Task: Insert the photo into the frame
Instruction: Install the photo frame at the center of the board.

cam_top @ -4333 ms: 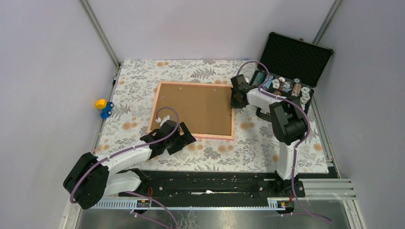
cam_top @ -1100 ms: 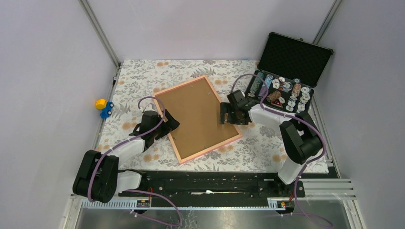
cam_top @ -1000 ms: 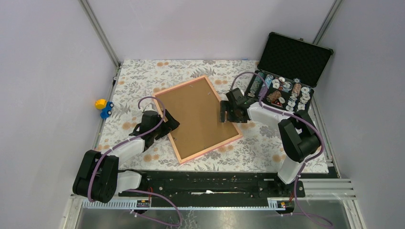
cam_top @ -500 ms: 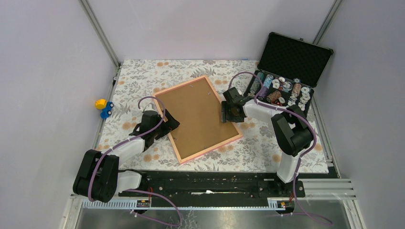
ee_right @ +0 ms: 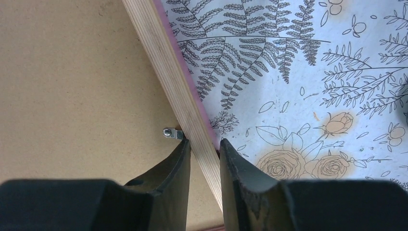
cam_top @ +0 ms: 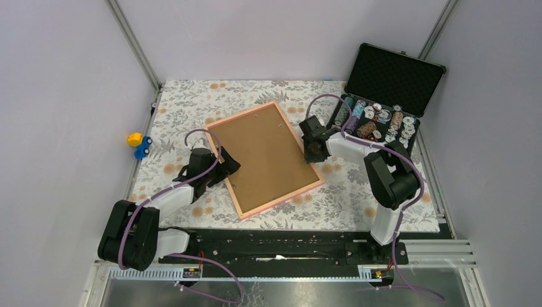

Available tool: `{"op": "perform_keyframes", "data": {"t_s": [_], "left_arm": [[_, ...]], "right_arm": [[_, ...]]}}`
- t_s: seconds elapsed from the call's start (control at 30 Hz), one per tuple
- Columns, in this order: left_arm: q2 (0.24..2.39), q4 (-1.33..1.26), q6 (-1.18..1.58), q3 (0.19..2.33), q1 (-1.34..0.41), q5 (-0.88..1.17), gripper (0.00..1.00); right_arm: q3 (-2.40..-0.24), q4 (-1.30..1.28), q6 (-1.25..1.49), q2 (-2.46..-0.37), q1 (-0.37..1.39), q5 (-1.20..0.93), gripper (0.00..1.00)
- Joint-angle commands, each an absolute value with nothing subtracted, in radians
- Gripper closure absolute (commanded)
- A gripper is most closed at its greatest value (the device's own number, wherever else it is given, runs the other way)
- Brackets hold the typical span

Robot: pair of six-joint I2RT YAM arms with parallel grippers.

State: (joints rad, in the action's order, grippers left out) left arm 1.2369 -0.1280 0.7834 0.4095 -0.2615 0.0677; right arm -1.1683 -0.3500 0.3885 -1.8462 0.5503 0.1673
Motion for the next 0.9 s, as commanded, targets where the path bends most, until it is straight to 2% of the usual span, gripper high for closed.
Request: {"op": "perform_keyframes", "data": {"t_s": [0.0,0.1,0.2,0.33,0.43,0.5,0.7,0.87], "left_arm": [[1.262,-0.134,0.798,0.420,-0.266,0.132,0.02],[1.260,-0.135,0.796,0.419,-0.267,0.133,0.02],[1.254,-0.143,0.792,0.415,-0.266,0.141,0.02],[1.246,-0.149,0.787,0.413,-0.267,0.151,0.01],[1.261,-0.107,0.787,0.444,-0.267,0.130,0.01],[1.296,-0.089,0.784,0.472,-0.267,0.134,0.01],[1.433,-0.011,0.714,0.624,-0.268,0.137,0.01],[1.493,0.183,0.710,0.743,-0.321,-0.023,0.01]], "right_arm": [[-1.174,-0.333,0.406,-1.864,0.568,0.146,0.89],[-1.176,-0.334,0.405,-1.865,0.568,0.130,0.91],[-1.155,-0.334,0.411,-1.825,0.568,0.115,0.82],[-1.107,-0.327,0.427,-1.740,0.568,0.104,0.44],[-1.054,-0.284,0.430,-1.702,0.568,0.088,0.30],[-1.013,-0.247,0.439,-1.689,0.568,0.061,0.27],[-0.925,-0.105,0.492,-1.645,0.568,-0.061,0.27],[-0.850,-0.010,0.505,-1.623,0.568,-0.099,0.27]]}}
